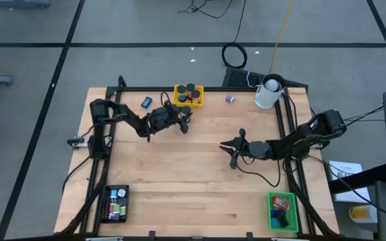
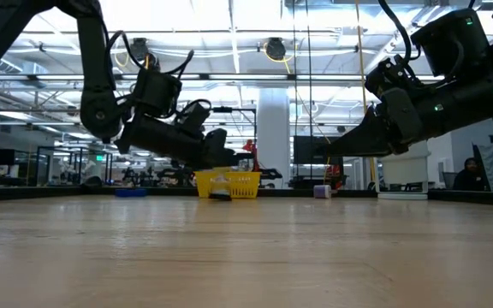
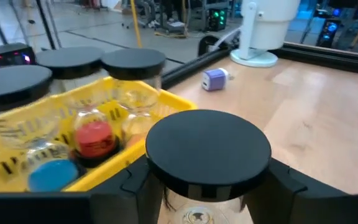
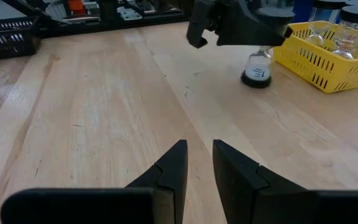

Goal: Pick & Place Office items
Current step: Put the white hour glass into the yellow bin

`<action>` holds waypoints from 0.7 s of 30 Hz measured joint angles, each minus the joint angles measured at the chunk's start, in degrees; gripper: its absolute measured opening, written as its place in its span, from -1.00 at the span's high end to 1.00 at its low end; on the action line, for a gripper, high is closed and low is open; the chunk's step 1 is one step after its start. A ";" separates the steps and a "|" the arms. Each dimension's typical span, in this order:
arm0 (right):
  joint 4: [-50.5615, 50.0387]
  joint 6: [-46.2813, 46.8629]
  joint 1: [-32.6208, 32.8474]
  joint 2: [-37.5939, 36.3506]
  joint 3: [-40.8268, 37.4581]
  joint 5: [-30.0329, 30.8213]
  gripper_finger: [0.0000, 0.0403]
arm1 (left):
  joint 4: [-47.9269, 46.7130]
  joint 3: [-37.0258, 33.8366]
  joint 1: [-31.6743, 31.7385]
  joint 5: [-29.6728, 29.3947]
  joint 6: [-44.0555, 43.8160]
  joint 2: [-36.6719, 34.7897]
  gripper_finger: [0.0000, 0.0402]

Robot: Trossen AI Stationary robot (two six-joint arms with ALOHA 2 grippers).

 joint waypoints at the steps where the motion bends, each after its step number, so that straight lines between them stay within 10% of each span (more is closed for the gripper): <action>1: -0.01 0.00 0.00 0.00 0.00 0.00 0.65 | -0.42 0.00 -0.20 0.24 -0.03 -0.23 -0.01; 11: -0.01 0.00 0.00 0.02 0.02 -0.02 0.65 | -11.54 -0.07 -1.40 0.38 0.23 -6.58 -0.71; 21: -0.01 0.00 0.00 0.00 0.02 -0.02 0.65 | -32.21 1.05 -0.07 0.23 -3.97 -20.08 -0.71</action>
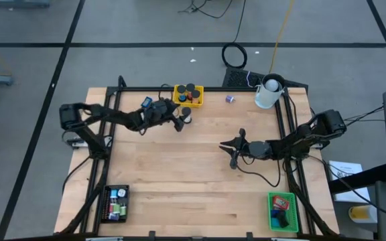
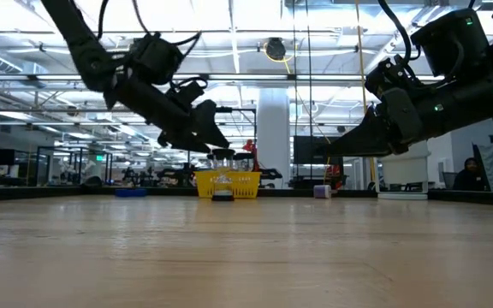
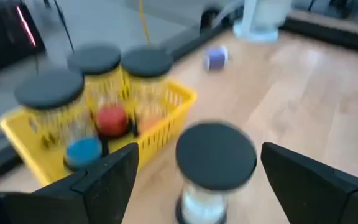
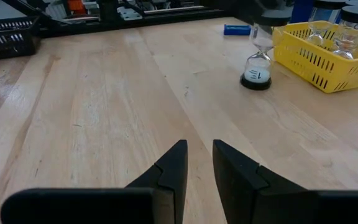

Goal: Pick & Place Office items
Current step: Put the white hour glass into the yellow bin

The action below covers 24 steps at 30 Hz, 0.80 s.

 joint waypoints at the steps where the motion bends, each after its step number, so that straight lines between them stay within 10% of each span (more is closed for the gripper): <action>1: 0.00 0.00 0.00 0.00 0.00 0.00 0.65 | -4.40 1.04 0.35 1.09 -0.99 -1.02 -0.70; 8: 0.00 0.00 0.00 0.01 0.00 0.00 0.65 | -29.94 13.29 1.52 3.59 -3.75 -1.89 -0.76; 24: -0.39 0.04 0.00 0.02 0.00 0.00 0.65 | -38.12 19.49 2.95 4.56 -2.26 0.48 -0.67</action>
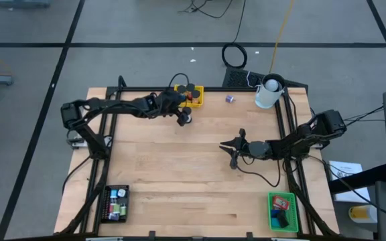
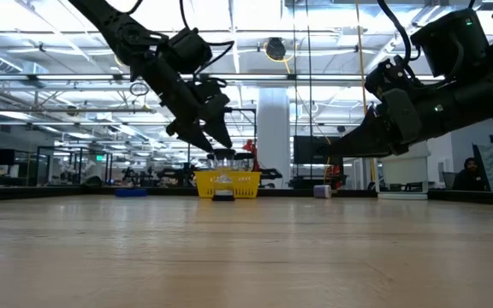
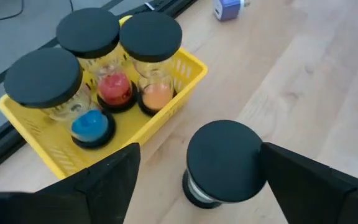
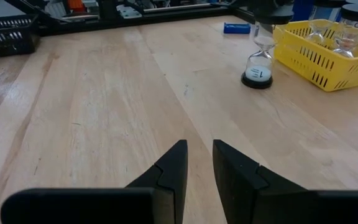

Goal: Pick & Place Office items
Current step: Put the white hour glass into the yellow bin

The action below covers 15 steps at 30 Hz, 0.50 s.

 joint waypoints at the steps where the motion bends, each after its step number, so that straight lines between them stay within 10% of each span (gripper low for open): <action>1: 0.09 0.00 0.00 0.00 0.00 0.00 0.65 | 0.28 0.01 0.28 0.71 -0.04 0.32 -0.64; 15: -0.07 -0.02 0.00 -0.01 0.00 -0.20 0.65 | 4.76 0.07 0.44 3.50 0.40 3.10 -0.63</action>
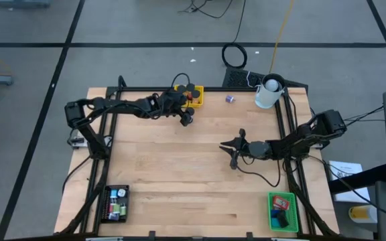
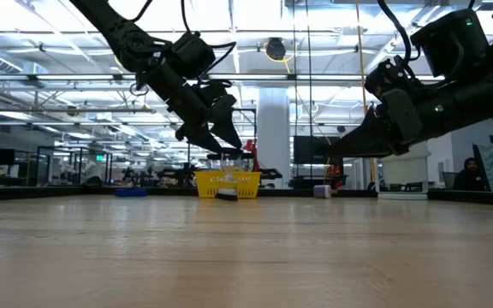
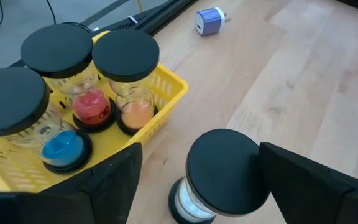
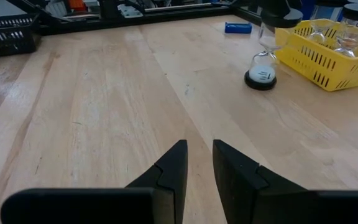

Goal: Pick & Place Office items
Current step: Put the white hour glass into the yellow bin

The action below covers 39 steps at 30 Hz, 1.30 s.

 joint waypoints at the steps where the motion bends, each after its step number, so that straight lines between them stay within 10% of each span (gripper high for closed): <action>1: 0.00 0.00 0.00 0.01 0.00 0.00 0.65 | 0.00 0.00 0.00 0.00 0.00 0.00 -0.63; 39: 0.02 0.00 0.00 -0.01 0.00 -0.26 0.65 | -8.24 6.45 -1.27 -3.20 2.51 4.75 -0.66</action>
